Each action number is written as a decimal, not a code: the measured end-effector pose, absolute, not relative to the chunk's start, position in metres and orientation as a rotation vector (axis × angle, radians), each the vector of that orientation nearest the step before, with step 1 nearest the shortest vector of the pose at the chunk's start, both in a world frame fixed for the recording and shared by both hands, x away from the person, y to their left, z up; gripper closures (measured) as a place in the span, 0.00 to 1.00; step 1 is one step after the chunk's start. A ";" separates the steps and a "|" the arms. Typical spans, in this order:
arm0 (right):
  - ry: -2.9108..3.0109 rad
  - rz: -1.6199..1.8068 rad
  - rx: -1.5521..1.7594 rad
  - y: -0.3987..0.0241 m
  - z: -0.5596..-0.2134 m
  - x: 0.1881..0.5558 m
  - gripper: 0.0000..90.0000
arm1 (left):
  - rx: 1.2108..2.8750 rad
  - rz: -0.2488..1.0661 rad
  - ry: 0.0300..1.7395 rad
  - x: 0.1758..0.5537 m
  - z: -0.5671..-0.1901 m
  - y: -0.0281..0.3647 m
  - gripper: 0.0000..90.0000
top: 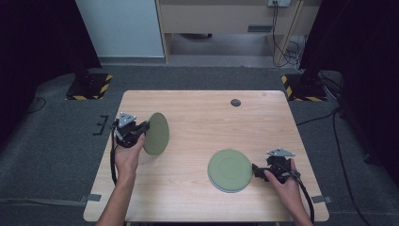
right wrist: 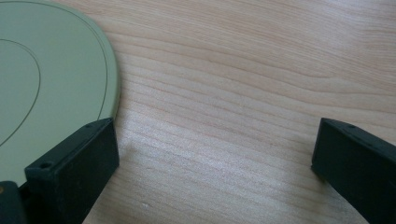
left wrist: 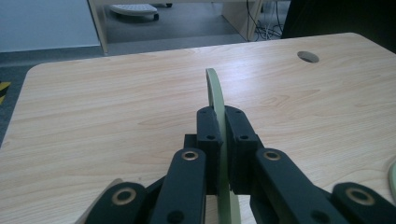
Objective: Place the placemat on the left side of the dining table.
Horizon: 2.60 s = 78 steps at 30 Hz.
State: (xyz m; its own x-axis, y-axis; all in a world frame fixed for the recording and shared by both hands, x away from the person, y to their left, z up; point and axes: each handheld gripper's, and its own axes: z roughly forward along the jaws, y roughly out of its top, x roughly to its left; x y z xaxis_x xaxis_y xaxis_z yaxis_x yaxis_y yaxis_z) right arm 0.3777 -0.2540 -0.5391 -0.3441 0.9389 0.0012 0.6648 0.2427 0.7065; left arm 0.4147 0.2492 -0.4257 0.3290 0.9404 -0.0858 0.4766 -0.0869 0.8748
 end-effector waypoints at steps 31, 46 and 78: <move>2.095 0.868 1.465 -0.254 -0.539 0.378 0.01 | 1.731 0.664 1.362 0.421 -0.453 0.298 0.95; 2.094 0.868 1.466 -0.254 -0.539 0.378 0.01 | 1.740 0.652 1.401 0.430 -0.466 0.314 0.95; 2.094 0.868 1.464 -0.252 -0.539 0.376 0.01 | 1.823 0.686 1.463 0.443 -0.489 0.343 0.95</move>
